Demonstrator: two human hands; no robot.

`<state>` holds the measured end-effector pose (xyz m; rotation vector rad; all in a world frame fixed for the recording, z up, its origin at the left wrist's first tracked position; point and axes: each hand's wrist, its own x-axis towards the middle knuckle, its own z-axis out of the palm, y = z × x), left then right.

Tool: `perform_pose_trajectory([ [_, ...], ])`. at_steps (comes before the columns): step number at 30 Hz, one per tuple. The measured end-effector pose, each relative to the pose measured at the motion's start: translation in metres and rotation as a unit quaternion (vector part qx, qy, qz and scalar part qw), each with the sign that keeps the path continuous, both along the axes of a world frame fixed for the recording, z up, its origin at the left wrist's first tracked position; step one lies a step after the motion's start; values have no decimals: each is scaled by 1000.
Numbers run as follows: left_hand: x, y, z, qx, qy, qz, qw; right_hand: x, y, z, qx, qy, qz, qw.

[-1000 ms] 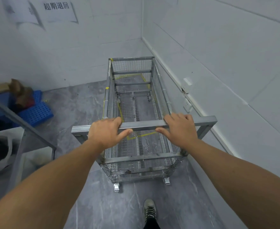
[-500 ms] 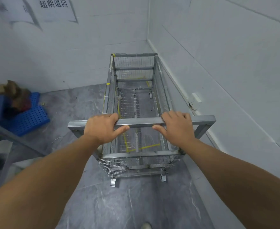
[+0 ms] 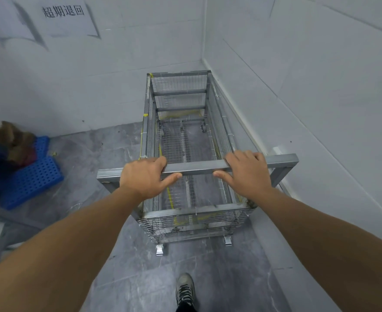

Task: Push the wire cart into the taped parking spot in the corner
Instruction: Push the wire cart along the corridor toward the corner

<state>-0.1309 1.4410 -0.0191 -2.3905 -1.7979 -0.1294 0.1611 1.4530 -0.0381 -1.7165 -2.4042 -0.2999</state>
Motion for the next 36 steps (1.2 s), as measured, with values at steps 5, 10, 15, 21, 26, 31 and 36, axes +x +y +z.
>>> perform_pose_trajectory([
  [5,-9,44,1,-5,-1,2,1000,-10,46,2,3,6,2,1000],
  [10,-21,83,0,-3,-6,5,1000,-21,84,1,10,11,4,1000],
  [15,-27,118,1,-4,-9,1,1000,-27,123,1,10,16,10,1000],
  [21,-38,159,0,6,-13,3,1000,-38,164,2,-7,15,12,1000],
  [26,-36,170,-4,19,-7,-2,1000,-33,175,-3,13,3,25,1000],
  [31,-34,170,-5,33,-5,-5,999,-30,179,-1,24,-2,39,999],
  [36,-32,170,-7,50,-15,1,999,-31,177,-3,18,-1,31,999],
])
